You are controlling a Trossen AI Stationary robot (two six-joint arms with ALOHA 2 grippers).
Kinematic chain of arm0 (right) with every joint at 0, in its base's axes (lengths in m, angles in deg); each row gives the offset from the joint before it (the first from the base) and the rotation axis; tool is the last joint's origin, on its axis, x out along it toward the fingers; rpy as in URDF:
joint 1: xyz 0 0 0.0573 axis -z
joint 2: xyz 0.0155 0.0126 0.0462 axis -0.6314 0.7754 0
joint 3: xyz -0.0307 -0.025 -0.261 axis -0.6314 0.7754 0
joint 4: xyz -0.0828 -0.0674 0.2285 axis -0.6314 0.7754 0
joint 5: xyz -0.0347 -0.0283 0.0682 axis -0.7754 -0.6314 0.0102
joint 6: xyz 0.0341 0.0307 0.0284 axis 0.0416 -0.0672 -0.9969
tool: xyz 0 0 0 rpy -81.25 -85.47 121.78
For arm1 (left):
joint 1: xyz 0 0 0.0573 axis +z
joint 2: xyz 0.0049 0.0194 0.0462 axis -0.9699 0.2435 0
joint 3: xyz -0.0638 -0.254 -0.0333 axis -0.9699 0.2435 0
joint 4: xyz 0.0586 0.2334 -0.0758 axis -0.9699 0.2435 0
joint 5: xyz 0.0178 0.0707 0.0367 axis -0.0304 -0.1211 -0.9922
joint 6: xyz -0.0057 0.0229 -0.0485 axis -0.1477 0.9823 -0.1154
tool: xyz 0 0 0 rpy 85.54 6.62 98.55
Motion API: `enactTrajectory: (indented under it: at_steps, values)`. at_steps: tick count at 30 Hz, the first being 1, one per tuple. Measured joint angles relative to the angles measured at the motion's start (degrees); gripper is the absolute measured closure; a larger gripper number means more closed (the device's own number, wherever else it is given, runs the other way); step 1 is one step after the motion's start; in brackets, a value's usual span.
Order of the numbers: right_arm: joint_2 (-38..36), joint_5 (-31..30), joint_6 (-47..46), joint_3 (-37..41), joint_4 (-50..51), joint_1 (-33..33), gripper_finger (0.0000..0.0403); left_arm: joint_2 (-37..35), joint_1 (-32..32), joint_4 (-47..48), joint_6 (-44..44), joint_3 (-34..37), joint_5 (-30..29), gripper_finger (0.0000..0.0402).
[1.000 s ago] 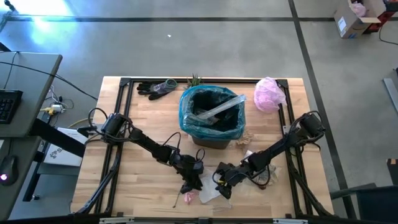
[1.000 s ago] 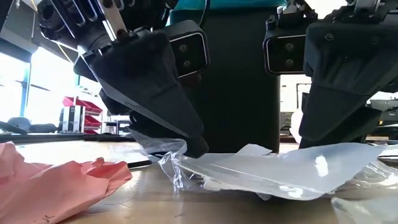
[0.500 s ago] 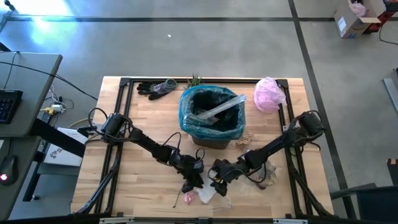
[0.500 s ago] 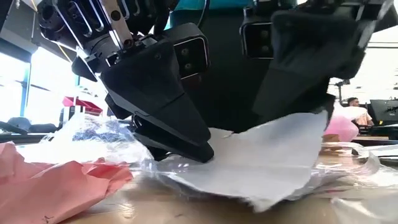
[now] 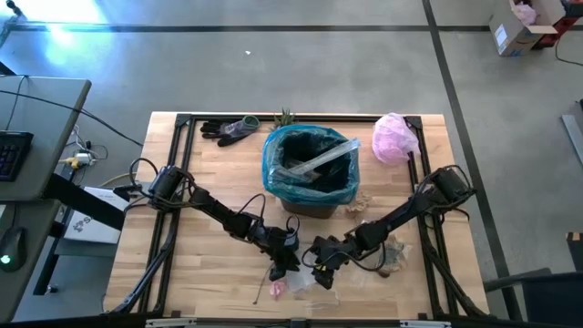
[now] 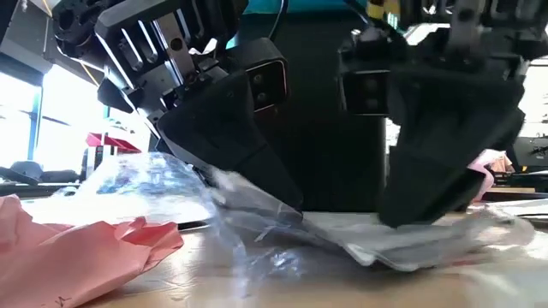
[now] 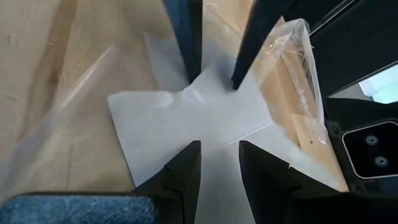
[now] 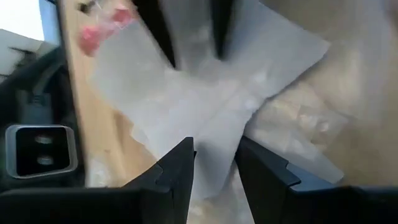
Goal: Place trash/remove bag and relplace
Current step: Put the white paper into the trash bin
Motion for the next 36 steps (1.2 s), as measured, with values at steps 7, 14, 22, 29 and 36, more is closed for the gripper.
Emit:
enactTrajectory:
  at_steps: [7, 14, 22, 29, 36]
  values:
    - [6.1, 1.3, 4.7, -7.4, 0.4, -0.3, 0.0300, 0.0, 0.0, 0.0, 0.0, 0.0, -1.3, 0.0310]
    - [8.1, -0.3, 12.9, -15.6, 14.6, 0.4, 0.0380, 0.0, 0.0, 0.1, 0.0, 0.0, -1.5, 0.0310]
    - [8.1, -2.5, 14.7, -17.2, 17.7, 0.5, 0.0402, 0.0, 0.0, 0.2, 0.0, 0.0, -2.2, 0.0310]
    - [8.0, -3.7, 14.1, -17.2, 17.8, 0.1, 0.0403, -4.3, 0.3, 0.5, 1.7, 0.1, -3.9, 0.0310]
    - [5.2, -6.6, 14.6, -17.0, 20.1, -0.3, 0.0403, -14.6, 0.2, 8.2, 6.2, 0.1, -5.9, 0.0310]
